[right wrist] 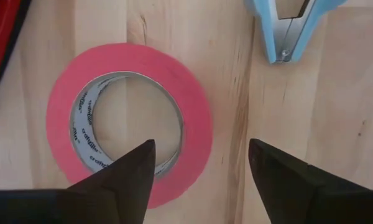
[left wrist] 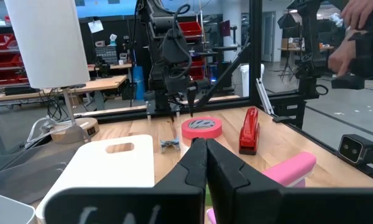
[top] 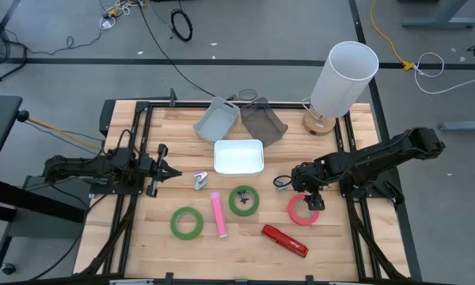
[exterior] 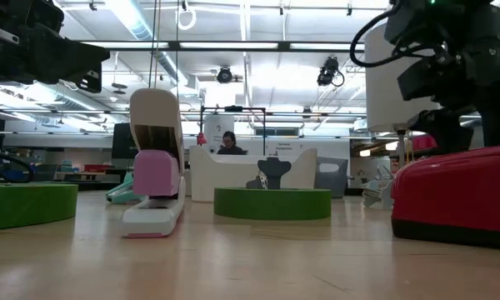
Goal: Pick and place Stapler, Stapler remover, tape
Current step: Put the pink tape into the white bin
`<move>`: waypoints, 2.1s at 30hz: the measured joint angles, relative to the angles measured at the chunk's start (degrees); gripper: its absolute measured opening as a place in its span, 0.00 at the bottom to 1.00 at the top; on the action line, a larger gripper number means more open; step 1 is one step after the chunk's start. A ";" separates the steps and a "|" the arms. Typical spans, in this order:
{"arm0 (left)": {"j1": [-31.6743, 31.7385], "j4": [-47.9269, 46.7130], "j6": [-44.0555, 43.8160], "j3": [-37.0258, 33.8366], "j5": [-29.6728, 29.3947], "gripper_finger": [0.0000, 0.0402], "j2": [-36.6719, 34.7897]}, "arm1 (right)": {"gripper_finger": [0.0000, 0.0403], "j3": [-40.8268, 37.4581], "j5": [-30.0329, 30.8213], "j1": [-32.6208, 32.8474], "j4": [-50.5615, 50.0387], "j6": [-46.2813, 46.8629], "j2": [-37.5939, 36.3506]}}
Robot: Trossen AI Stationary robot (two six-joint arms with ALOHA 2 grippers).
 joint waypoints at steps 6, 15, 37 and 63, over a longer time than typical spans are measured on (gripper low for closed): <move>-0.01 0.01 0.03 0.00 0.00 0.02 0.00 | 0.64 0.00 0.00 0.13 2.45 0.19 1.29; -0.01 0.00 0.01 0.01 0.00 0.02 0.00 | 0.64 0.00 1.63 3.85 2.94 2.52 4.05; 0.01 -0.01 0.01 0.01 0.00 0.02 0.00 | 0.64 0.02 7.38 5.43 7.96 5.07 10.08; 0.01 -0.01 0.01 0.02 0.00 0.02 0.00 | 0.28 0.04 5.78 5.43 8.88 5.27 10.09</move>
